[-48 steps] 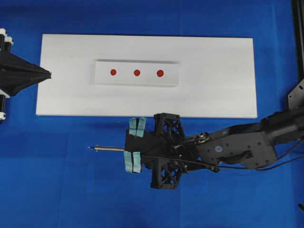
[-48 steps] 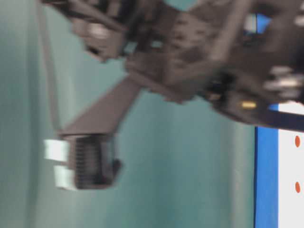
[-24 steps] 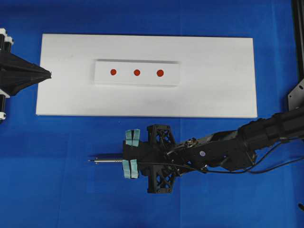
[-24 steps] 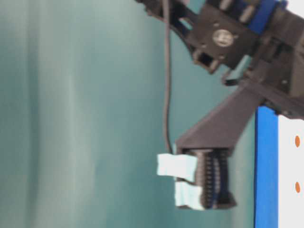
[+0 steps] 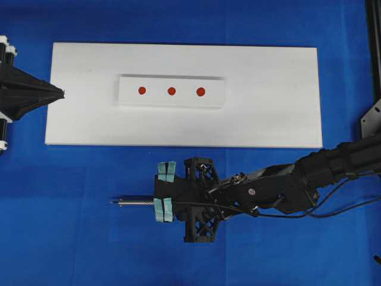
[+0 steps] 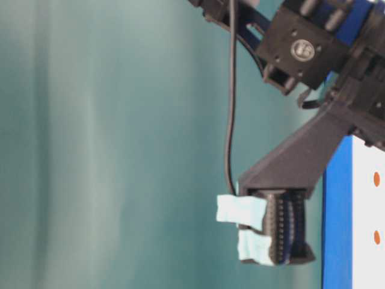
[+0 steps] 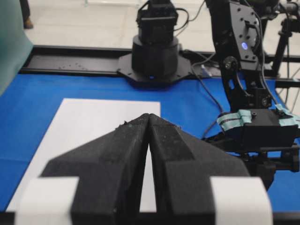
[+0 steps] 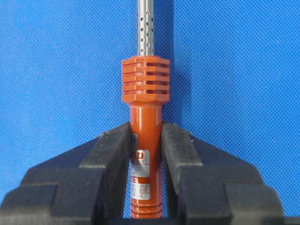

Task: Touch the tip of the soldering iron to the mark.
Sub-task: 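Lower the soldering iron onto the blue table surface, then open the right gripper to release the iron handle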

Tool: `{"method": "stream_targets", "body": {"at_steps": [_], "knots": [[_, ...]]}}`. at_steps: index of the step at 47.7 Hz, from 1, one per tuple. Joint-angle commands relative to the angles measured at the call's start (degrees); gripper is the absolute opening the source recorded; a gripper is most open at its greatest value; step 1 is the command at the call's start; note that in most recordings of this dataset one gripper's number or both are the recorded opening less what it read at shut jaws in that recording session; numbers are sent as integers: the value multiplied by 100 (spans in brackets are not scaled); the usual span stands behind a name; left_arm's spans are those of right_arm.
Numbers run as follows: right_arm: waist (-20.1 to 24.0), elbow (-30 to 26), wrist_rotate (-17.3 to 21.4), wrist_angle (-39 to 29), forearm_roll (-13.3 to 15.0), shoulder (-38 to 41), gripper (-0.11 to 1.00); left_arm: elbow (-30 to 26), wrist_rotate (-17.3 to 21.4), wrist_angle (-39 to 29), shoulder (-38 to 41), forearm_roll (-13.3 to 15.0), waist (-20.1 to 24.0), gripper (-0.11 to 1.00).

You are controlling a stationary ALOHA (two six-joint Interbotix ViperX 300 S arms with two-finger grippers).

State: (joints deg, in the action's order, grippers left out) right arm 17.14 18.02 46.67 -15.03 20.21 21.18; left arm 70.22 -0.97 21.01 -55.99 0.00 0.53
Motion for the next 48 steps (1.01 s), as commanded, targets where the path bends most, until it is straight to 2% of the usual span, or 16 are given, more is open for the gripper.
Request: {"method": "stream_targets", "body": {"at_steps": [1,5,11,16,21,25,39,48], "knots": [[-9,-44,9,0,-9,-97,10,-79,-9,26,18,-9,9,2],[-9,-44,9,-35,-9,-105,28,-79,-9,18,26,-9,9,2],[-9,-70,0,-193,9,-105,66,-79,-9,26,18,-9,9,2],[-9,-97,-9,-316,18,-132,91,-79,-9,26,26,0,9,2],[-9,-105,-9,-352,18,-272,87,-79,-9,26,18,-9,9,2],[18,-105,-26,-404,18,-466,89,-79,-9,18,18,-9,9,2],[176,-97,-62,-1564,62,-1512,90,-88,-9,26,18,-9,9,2],[185,-53,-70,-1705,158,-1679,90,-79,-9,26,26,-9,9,2]]}}
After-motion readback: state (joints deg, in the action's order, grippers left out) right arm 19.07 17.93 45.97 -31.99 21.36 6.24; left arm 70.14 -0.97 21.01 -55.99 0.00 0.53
